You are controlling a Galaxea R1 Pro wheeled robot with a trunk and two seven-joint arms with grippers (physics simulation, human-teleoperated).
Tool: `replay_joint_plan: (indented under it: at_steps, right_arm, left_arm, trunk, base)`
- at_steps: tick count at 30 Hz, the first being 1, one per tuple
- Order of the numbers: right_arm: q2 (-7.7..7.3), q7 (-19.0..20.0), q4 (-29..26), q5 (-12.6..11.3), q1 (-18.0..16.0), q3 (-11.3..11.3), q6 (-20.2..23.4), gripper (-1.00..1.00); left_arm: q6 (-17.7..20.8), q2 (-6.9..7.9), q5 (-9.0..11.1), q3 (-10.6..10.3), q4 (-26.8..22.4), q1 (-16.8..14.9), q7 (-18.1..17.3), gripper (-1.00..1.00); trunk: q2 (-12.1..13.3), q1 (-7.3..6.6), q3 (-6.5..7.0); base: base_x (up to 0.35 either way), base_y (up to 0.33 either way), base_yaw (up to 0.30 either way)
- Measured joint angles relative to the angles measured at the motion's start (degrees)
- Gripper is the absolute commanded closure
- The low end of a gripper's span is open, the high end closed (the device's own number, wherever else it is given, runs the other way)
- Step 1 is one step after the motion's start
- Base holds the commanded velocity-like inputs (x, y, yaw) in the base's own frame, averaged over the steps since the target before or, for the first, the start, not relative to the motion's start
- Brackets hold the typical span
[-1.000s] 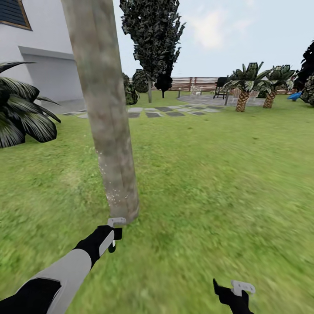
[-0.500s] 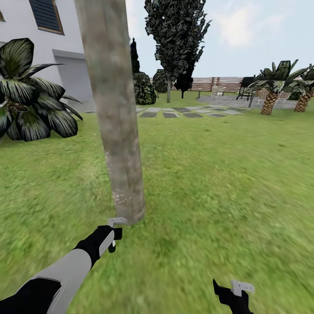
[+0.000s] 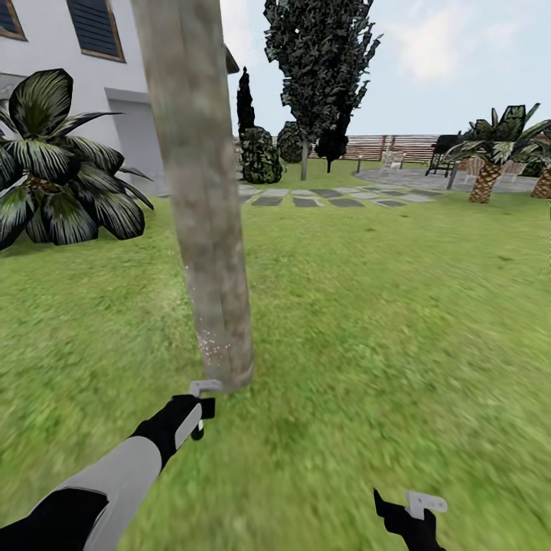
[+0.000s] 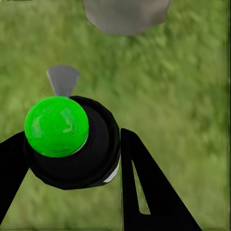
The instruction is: In the garden, pick up the pesticide atomizer on the floor and spray pesticide onto both trees until each tree trunk is fully covered.
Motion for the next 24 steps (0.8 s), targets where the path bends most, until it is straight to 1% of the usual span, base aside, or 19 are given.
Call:
replay_joint_plan:
  at_steps: [3,5,6,7,8,9,10,11,12,13,14,15,16,17,19,22,24]
  right_arm:
    - [-0.01,0.0,0.0,0.0,0.0,0.0,0.0,-1.0]
    - [-0.16,0.0,0.0,0.0,0.0,-0.1,0.0,-1.0]
    - [-0.22,0.0,0.0,0.0,0.0,-0.1,0.0,-1.0]
    - [-0.27,0.0,0.0,0.0,0.0,-0.1,0.0,-1.0]
    - [-0.32,0.0,0.0,0.0,0.0,-0.1,0.0,-1.0]
    - [-0.33,0.0,0.0,0.0,0.0,-0.2,0.0,-1.0]
    - [-0.34,0.0,0.0,0.0,0.0,-0.1,0.0,-1.0]
    - [-0.35,0.0,0.0,0.0,0.0,-0.1,0.0,-1.0]
    - [-0.35,0.0,0.0,0.0,0.0,-0.1,0.0,-1.0]
    - [-0.4,0.0,0.0,0.0,0.0,-0.1,0.0,-1.0]
    - [-0.42,0.0,0.0,0.0,0.0,-0.2,0.0,-1.0]
    - [-0.43,0.0,0.0,0.0,0.0,-0.2,0.0,-1.0]
    - [-0.43,0.0,0.0,0.0,0.0,-0.2,0.0,-1.0]
    - [-0.44,0.0,0.0,0.0,0.0,-0.2,0.0,-1.0]
    - [-0.44,0.0,0.0,0.0,0.0,-0.2,0.0,-1.0]
    - [-0.44,0.0,0.0,0.0,0.0,-0.1,0.0,-1.0]
    - [-0.44,0.0,0.0,0.0,0.0,-0.1,0.0,-1.0]
  left_arm:
    - [0.3,-0.06,-0.2,-0.1,-0.8,-0.1,-0.1,1.0]
    - [0.7,-1.22,-0.1,-0.1,-4.5,-0.4,-0.2,1.0]
    - [1.6,-1.65,-0.2,-0.1,-6.1,-0.7,-0.2,1.0]
    - [5.6,-1.9,-0.2,-0.1,-8.6,-0.9,-0.2,1.0]
    - [9.0,-1.68,-0.3,0.0,-11.4,-0.9,-0.2,1.0]
    - [10.6,-1.4,-0.4,0.1,-13.7,-0.8,-0.2,1.0]
    - [11.6,-0.83,-0.7,0.2,-15.7,-0.6,-0.2,1.0]
    - [12.1,0.31,-0.9,0.3,-17.1,-0.5,-0.3,1.0]
    - [12.5,2.71,-0.2,0.3,-18.3,-0.7,-0.5,1.0]
    - [12.7,4.71,-0.6,0.3,-18.7,-0.9,-0.5,1.0]
    - [12.7,5.31,0.2,0.3,-18.8,-1.0,-0.6,1.0]
    - [12.7,5.79,0.3,0.3,-18.8,-1.0,-0.6,1.0]
    - [12.7,5.9,0.3,0.1,-18.9,-1.0,-0.6,1.0]
    - [12.8,5.7,0.2,-0.1,-19.1,-0.9,-0.6,1.0]
    - [14.3,5.2,0.2,-0.1,-19.3,-1.0,-0.7,1.0]
    - [15.5,3.2,0.4,-0.2,-19.8,-1.2,-0.9,1.0]
    - [16.8,2.75,0.2,-0.3,-20.5,-1.3,-1.1,1.0]
  trunk:
    - [0.0,0.0,0.0]
    - [0.0,0.0,0.01]
    - [0.0,0.0,0.01]
    - [0.0,0.0,0.01]
    - [0.0,0.0,0.01]
    - [0.0,0.0,0.0]
    - [0.0,0.0,0.0]
    - [0.0,0.0,0.0]
    - [0.0,0.0,0.0]
    - [0.0,0.0,0.0]
    - [0.0,0.0,0.0]
    - [0.0,0.0,0.0]
    - [0.0,0.0,0.0]
    - [0.0,0.0,0.0]
    - [0.0,0.0,0.0]
    - [0.0,0.0,0.0]
    - [0.0,0.0,0.0]
  base:
    - [-0.145,-0.118,0.0]
    - [-0.019,-0.015,0.0]
    - [-0.004,-0.003,0.0]
    - [-0.002,-0.001,0.0]
    - [0.0,0.0,0.0]
    - [0.0,0.0,0.0]
    - [0.0,0.0,0.0]
    - [0.0,0.0,0.0]
    - [0.0,0.0,0.0]
    - [0.0,0.0,0.0]
    - [0.0,0.0,0.0]
    - [0.0,0.0,0.0]
    - [0.0,0.0,0.0]
    - [0.0,0.0,0.0]
    - [-0.046,0.0,0.0]
    - [-0.274,0.0,0.0]
    - [-0.201,0.0,0.0]
